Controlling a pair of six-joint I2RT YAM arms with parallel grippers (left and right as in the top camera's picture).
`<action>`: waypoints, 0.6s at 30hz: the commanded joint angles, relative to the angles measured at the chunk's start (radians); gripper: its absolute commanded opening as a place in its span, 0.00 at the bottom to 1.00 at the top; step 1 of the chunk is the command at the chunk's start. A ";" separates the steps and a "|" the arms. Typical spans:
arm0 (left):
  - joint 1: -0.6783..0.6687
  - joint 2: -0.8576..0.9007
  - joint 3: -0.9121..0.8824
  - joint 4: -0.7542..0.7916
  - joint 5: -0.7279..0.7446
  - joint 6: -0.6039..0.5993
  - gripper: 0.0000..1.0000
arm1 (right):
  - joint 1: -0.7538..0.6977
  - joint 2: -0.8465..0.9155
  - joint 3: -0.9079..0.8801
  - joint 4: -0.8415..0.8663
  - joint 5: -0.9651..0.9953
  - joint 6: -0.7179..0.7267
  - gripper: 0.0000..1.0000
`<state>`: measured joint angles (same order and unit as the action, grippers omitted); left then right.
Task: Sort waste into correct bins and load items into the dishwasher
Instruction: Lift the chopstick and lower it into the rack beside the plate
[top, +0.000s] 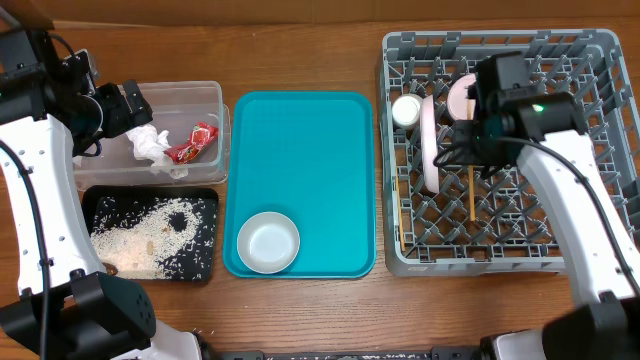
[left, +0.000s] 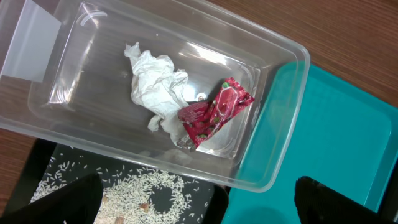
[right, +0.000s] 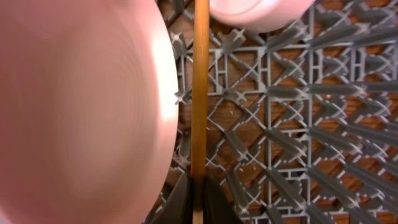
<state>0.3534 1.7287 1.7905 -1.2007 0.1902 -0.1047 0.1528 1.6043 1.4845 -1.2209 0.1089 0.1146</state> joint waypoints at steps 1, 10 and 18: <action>0.000 -0.016 0.025 0.001 0.009 -0.008 1.00 | 0.000 0.048 0.000 0.008 -0.004 -0.037 0.05; 0.000 -0.016 0.025 0.001 0.009 -0.008 1.00 | 0.000 0.081 0.000 0.015 0.041 -0.037 0.38; 0.000 -0.016 0.025 0.001 0.009 -0.007 1.00 | 0.000 0.081 0.000 0.011 -0.018 -0.033 0.39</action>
<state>0.3534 1.7287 1.7905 -1.2007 0.1902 -0.1047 0.1528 1.6806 1.4841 -1.2129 0.1307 0.0784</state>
